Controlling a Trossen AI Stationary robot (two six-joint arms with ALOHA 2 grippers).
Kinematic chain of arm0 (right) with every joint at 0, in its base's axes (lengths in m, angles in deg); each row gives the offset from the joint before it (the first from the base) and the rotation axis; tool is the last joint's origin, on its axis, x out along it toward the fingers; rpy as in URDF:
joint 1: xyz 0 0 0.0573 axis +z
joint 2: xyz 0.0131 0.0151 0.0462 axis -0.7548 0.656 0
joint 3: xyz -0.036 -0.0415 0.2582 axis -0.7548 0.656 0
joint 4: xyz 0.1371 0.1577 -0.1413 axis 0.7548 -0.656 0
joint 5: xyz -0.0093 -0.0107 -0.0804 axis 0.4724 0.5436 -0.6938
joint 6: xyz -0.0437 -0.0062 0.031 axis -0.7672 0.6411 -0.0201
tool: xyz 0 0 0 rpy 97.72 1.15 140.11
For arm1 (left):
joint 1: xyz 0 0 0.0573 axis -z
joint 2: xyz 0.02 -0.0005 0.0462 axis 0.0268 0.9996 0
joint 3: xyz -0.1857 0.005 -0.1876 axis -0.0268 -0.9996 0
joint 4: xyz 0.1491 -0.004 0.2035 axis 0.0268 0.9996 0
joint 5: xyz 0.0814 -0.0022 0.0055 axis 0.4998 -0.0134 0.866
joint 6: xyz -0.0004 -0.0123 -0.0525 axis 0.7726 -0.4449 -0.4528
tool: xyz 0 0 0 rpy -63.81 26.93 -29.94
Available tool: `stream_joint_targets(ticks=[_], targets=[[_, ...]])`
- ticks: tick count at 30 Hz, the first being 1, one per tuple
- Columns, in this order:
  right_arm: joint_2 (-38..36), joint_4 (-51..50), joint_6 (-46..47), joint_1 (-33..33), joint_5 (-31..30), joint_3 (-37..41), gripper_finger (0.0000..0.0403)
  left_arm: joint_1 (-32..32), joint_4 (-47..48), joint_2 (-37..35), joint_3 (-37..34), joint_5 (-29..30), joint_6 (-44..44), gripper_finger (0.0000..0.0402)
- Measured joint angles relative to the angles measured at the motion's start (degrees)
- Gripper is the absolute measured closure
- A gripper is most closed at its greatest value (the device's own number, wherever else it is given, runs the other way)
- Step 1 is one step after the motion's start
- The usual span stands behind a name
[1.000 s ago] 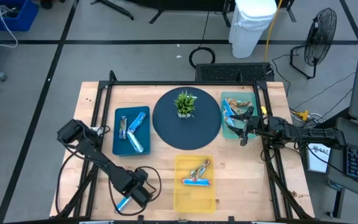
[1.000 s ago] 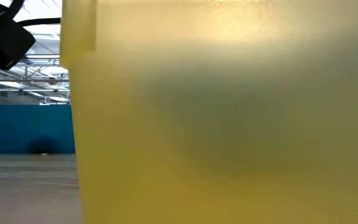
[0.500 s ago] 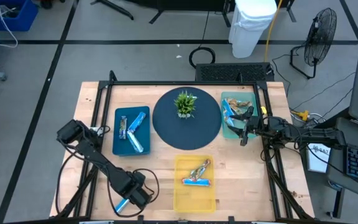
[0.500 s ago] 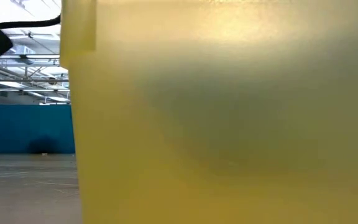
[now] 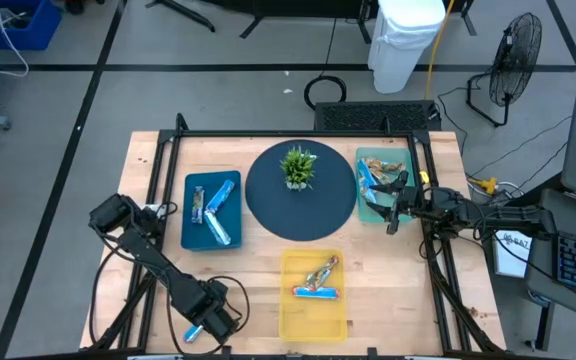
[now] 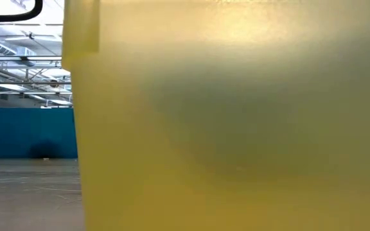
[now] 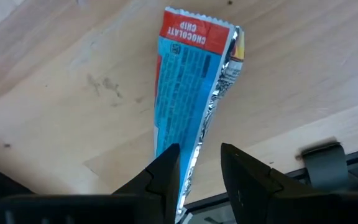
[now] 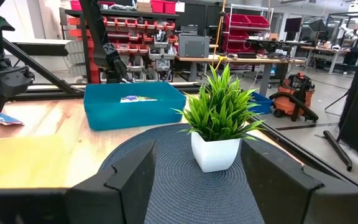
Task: Pick and place Granola Bars by type
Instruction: Put the red granola bar into the yellow bin
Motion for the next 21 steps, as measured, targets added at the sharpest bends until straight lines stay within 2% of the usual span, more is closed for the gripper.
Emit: stream_joint_targets(ticks=[12, 21], targets=[[0.0, 0.0, 0.0, 0.0, 0.0, 0.0, 0.0177, 0.5, 0.0, 0.1, 0.0, 3.0, -0.1, 0.0282], [0.0, 0.0, 0.0, 0.0, 0.0, 0.0, 0.0177, 0.6, -0.8, 4.7, -0.2, -0.6, 4.5, 0.0282]])
